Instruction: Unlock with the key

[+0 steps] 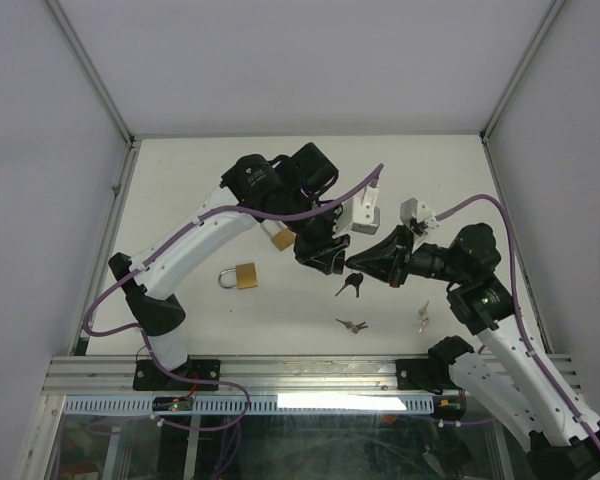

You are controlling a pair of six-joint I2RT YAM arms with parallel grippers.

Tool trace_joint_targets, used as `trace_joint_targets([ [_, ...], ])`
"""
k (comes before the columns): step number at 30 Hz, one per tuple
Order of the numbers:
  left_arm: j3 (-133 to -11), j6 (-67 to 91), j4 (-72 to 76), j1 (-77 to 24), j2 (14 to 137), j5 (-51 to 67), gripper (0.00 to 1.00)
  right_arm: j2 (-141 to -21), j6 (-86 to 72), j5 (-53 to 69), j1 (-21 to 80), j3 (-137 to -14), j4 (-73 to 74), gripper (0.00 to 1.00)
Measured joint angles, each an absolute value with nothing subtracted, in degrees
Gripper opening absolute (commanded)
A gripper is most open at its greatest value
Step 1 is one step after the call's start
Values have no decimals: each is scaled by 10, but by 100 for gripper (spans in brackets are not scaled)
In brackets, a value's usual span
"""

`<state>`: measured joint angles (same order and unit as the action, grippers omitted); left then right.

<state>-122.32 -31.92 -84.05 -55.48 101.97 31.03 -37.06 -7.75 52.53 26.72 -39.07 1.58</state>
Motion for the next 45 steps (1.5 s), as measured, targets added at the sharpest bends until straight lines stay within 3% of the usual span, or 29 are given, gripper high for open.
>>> trace_joint_targets([
  [11, -1046, -334, -688, -589, 897, 174, 0, -430, -317, 485, 268, -386, -23, 0],
  [19, -1008, -354, -650, -600, 868, 145, 0, -433, -452, 473, 268, -372, -48, 1],
  [21, -1003, -354, -645, -600, 867, 146, 0, -432, -439, 471, 268, -378, -27, 32],
  [22, -1002, -354, -643, -600, 867, 147, 0, -430, -426, 469, 267, -387, -5, 53],
  [26, -999, -330, -621, -600, 867, 156, 0, -423, -315, 451, 261, -462, 133, 98],
  [31, -992, -274, -609, -591, 868, 213, 0, -393, -145, 444, 257, -528, 224, 98],
  [41, -992, -233, -608, -581, 870, 296, 0, -385, 32, 523, 290, -468, 204, 89],
  [45, -1004, -233, -610, -581, 879, 309, 0, -422, 57, 519, 307, -467, 171, 73],
])
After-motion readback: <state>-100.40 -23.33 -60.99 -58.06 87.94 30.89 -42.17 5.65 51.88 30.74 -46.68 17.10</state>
